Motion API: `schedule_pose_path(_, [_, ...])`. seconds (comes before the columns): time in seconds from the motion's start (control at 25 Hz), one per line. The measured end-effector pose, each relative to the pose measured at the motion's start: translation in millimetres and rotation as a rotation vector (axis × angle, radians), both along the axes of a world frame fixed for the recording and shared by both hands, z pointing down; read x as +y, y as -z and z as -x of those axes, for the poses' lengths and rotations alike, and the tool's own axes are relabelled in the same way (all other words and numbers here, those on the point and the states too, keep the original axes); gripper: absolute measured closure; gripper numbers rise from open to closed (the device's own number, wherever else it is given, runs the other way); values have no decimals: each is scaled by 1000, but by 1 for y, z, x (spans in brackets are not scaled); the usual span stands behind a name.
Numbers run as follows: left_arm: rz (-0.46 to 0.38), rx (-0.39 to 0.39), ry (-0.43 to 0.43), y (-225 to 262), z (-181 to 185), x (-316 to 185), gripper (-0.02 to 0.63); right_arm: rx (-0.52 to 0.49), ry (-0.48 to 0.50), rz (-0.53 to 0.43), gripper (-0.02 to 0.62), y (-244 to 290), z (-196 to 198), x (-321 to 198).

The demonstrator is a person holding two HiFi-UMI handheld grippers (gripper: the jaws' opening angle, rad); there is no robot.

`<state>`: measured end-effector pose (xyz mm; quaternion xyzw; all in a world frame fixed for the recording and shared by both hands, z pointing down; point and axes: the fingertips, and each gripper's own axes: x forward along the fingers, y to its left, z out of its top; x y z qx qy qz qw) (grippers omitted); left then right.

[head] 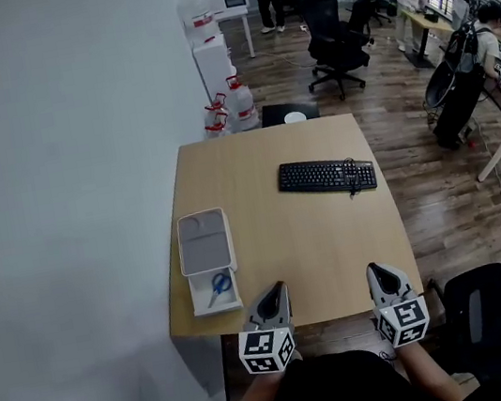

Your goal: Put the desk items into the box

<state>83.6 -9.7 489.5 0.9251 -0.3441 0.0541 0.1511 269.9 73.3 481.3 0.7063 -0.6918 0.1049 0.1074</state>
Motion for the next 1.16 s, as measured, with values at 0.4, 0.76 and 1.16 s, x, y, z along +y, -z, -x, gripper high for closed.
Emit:
schedule_pose_path(0.4, [-46,-28,7,11,-45,34,588,-2,19,-42,535,12,-34,28])
schedule_pose_path(0.76, [-43,-39,34,17,-57,49,588,-24,32,-62,535,14,-54,38])
schedule_pose_path(1.16, [-49,-31,89,22,-53,62,588,-35,68,-56,535,9,-54,47])
